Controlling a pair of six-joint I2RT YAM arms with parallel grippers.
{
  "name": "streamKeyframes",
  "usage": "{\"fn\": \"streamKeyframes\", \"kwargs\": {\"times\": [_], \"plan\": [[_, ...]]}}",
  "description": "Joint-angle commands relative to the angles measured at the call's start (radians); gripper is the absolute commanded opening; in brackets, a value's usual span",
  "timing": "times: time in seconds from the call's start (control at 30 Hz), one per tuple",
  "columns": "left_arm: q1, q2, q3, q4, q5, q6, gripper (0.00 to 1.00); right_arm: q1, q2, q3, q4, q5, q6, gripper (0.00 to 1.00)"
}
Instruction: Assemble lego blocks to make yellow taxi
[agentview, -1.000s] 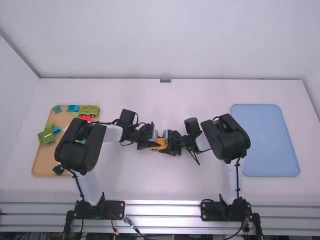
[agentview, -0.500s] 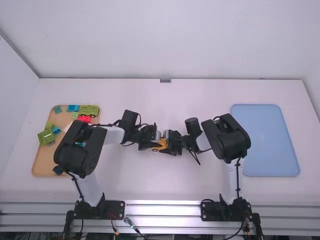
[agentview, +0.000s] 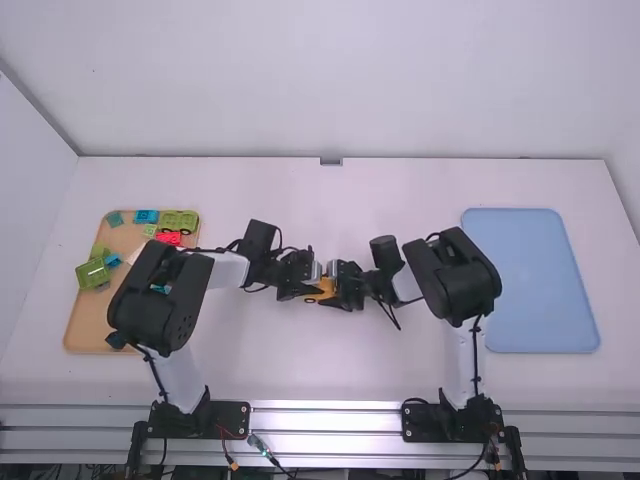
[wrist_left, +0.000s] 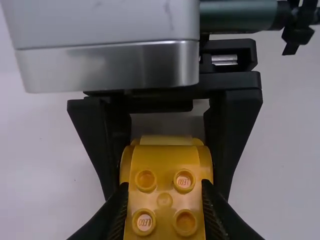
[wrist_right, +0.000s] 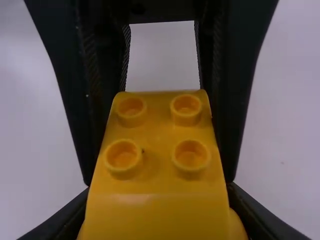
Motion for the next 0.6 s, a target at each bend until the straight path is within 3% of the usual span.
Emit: {"fn": "streamKeyframes", "kwargs": {"times": [0.0, 0.33, 0.57], "plan": [[-0.025, 0.054, -0.028, -0.033, -0.101, 0.001, 0.23, 0.006, 0.013, 0.005, -0.001, 0.038, 0.021, 0.45], [-0.014, 0.054, -0.010, -0.031, -0.050, 0.002, 0.29, 0.006, 0.013, 0.005, -0.002, 0.041, 0.021, 0.45], [-0.014, 0.046, -0.006, -0.032, -0.049, 0.001, 0.38, 0.006, 0.013, 0.005, -0.002, 0.041, 0.020, 0.46]]}}
